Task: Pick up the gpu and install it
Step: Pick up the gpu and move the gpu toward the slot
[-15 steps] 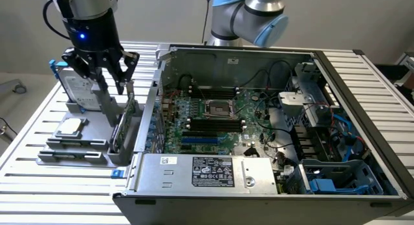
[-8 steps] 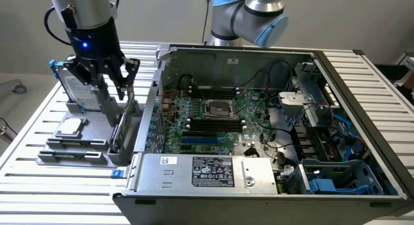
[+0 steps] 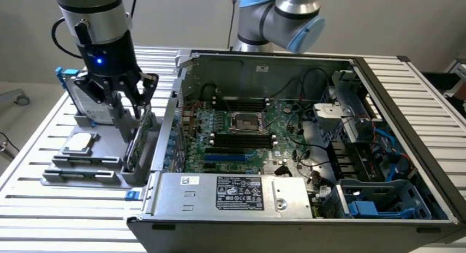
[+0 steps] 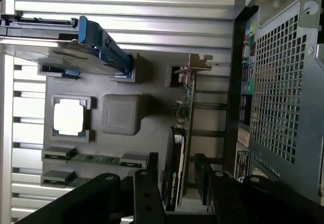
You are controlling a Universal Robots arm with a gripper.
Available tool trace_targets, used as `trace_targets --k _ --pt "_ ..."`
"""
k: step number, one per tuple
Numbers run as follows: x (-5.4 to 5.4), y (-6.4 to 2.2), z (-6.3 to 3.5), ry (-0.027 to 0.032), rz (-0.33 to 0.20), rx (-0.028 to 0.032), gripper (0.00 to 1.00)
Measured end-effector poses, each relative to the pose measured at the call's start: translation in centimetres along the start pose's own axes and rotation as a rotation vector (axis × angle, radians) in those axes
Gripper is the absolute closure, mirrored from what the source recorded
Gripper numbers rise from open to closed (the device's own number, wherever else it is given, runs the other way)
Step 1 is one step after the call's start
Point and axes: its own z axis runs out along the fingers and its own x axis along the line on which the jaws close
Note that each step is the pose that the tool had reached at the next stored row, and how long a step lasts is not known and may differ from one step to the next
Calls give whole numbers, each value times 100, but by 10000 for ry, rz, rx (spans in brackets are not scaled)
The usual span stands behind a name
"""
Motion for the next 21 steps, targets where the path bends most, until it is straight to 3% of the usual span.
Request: trace_targets --k 10,21 --pt "6 -63 180 -1 -22 1 58" --pt "-44 -101 376 -55 431 -19 58"
